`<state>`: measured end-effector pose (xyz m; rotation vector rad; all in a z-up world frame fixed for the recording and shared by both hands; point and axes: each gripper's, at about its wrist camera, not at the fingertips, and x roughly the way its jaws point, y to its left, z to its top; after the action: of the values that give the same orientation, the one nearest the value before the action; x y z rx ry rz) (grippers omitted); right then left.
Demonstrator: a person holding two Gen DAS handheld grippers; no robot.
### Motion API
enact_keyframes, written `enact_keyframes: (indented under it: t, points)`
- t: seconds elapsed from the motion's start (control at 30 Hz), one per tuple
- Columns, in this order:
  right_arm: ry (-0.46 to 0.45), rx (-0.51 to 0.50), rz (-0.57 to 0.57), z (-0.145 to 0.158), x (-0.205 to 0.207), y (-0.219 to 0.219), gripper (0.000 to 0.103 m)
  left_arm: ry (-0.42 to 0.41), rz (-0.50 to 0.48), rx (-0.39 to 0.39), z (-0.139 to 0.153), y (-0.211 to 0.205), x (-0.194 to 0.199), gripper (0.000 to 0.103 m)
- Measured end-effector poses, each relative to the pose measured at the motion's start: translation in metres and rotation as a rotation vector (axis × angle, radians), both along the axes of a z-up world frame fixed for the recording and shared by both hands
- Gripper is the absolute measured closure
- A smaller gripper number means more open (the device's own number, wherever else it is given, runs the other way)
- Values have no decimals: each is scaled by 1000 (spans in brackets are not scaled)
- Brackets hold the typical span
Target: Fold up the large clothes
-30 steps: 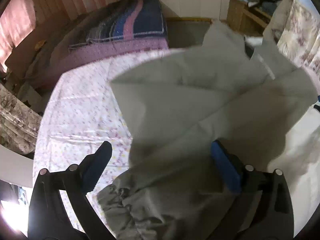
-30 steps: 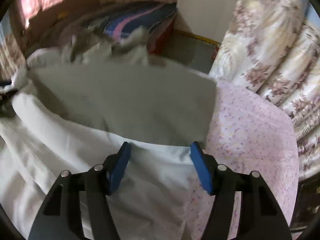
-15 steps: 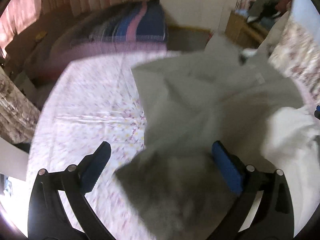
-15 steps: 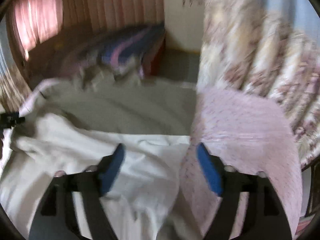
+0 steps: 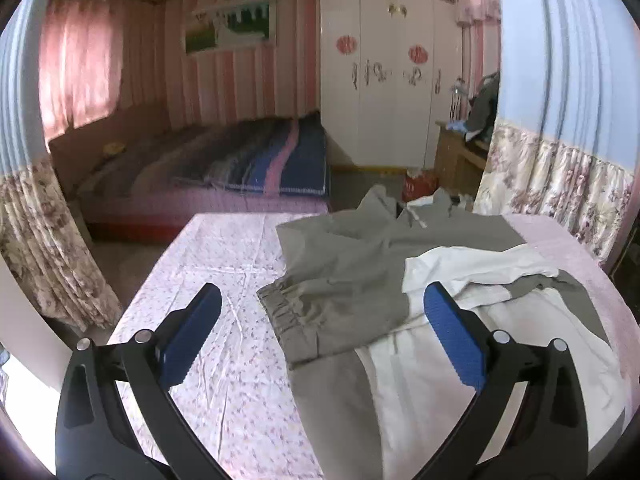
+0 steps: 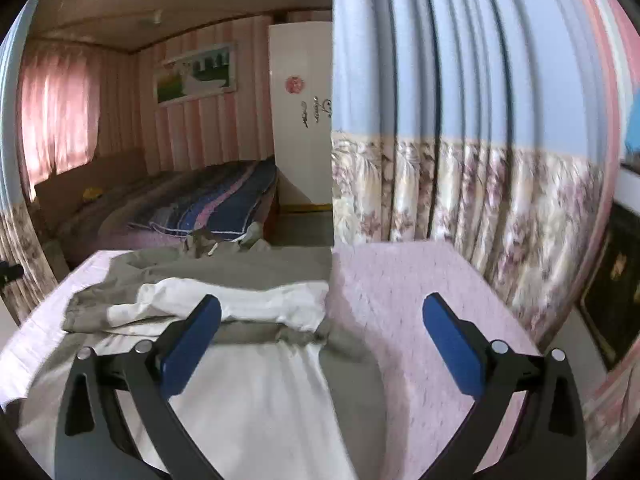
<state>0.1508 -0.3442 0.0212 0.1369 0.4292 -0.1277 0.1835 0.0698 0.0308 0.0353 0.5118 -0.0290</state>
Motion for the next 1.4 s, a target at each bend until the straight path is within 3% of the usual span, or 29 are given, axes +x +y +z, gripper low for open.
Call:
enact_keyframes:
  t: [0.07, 0.17, 0.3, 0.37, 0.53, 0.7, 0.97, 1.07, 1.17, 1.4]
  points:
    - [46, 33, -21, -5, -11, -2, 2, -9, 14, 16, 0, -4, -13, 3]
    - [73, 74, -21, -14, -28, -6, 2, 45, 4, 5, -2, -12, -31, 3]
    - [27, 5, -51, -19, -59, 2, 2, 79, -41, -79, -8, -14, -52, 3]
    - [71, -5, -35, -25, -67, 6, 2, 92, -47, -96, -16, -13, -58, 3]
    - [92, -8, -25, -40, -93, 14, 2, 129, 3, -65, -36, -9, -87, 3]
    - [152, -73, -41, -59, -126, 24, 2, 162, 66, -60, -63, 16, -123, 3]
    - [281, -34, -54, -97, -145, 18, 2, 201, 135, 22, -87, 33, -146, 3]
    - [270, 35, -33, -100, -152, 14, 2, 209, 110, 19, -93, 32, -148, 3]
    - [323, 145, 23, -111, -159, 7, 2, 237, 62, 37, -103, 26, -146, 3]
    - [364, 69, 56, -126, -167, 21, 2, 257, 6, 36, -121, 13, -150, 3]
